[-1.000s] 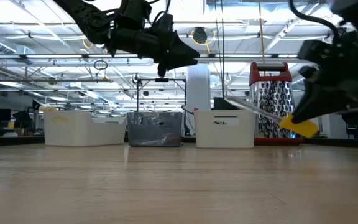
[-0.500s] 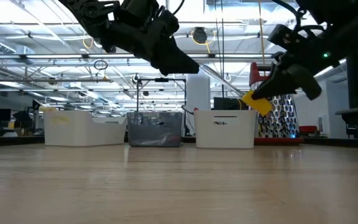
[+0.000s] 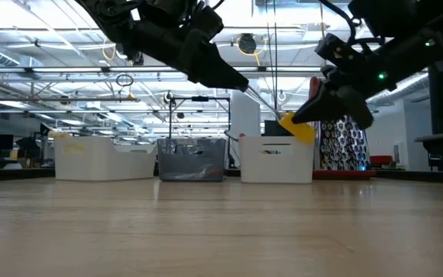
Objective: Pick & Place Kitchen Items
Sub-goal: Put the yellow spatula into the black bin
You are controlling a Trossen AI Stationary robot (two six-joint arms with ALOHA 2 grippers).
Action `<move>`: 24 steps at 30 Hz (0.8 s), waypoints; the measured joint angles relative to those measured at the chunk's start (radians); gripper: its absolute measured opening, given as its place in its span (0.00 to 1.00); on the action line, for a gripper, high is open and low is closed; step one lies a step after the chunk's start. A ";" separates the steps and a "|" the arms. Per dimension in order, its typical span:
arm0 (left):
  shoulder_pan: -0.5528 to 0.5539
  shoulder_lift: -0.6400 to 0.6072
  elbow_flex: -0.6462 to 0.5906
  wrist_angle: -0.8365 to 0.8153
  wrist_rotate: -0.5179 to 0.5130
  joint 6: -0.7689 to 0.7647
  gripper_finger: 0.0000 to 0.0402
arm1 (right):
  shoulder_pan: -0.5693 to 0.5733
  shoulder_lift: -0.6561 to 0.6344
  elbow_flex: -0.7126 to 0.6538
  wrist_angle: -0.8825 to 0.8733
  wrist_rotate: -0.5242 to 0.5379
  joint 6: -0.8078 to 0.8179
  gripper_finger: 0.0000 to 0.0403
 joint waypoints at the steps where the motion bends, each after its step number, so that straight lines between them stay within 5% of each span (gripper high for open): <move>1: -0.002 0.000 0.000 -0.006 0.000 0.013 0.54 | -0.008 0.009 0.000 0.029 -0.001 -0.007 0.03; 7: -0.011 0.000 0.000 -0.007 -0.001 0.049 0.53 | -0.044 0.015 0.000 0.063 -0.050 -0.025 0.03; 24: -0.011 0.000 0.000 0.024 -0.003 0.041 0.17 | -0.044 0.015 0.000 0.088 -0.078 -0.023 0.03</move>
